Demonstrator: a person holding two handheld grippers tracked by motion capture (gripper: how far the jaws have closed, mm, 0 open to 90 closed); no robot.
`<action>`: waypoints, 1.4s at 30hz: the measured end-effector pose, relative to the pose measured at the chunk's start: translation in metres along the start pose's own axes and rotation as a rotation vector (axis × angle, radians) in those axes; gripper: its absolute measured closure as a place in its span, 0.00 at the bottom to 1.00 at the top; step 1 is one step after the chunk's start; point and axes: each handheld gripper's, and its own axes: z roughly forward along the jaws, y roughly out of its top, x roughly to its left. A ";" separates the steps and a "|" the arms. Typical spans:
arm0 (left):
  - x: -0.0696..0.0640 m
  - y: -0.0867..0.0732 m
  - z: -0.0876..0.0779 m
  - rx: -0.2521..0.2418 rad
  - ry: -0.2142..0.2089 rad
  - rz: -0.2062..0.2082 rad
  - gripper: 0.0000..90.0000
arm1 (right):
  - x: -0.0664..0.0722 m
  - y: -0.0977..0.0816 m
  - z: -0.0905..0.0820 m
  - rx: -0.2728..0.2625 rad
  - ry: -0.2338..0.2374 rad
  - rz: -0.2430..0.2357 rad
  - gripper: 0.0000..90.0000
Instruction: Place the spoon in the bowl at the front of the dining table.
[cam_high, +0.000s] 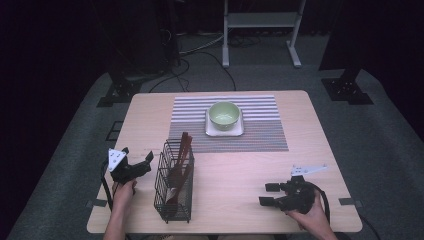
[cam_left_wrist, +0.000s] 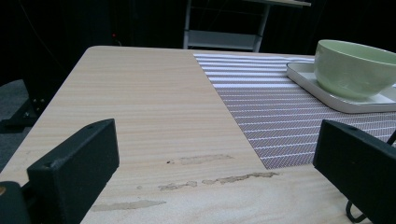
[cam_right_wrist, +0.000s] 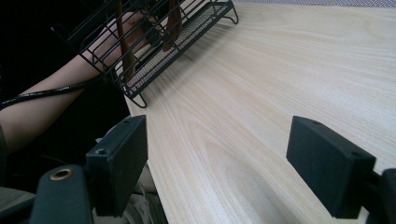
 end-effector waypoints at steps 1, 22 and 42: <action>0.000 0.000 0.000 0.000 0.000 -0.001 0.00 | 0.001 0.000 0.000 0.005 -0.005 -0.003 0.21; 0.000 0.000 0.000 -0.004 -0.007 0.003 0.00 | 0.022 0.015 0.014 0.013 0.040 -0.032 0.21; 0.000 0.000 -0.001 -0.007 -0.008 0.001 0.00 | 0.049 0.039 0.036 0.072 0.079 -0.096 0.21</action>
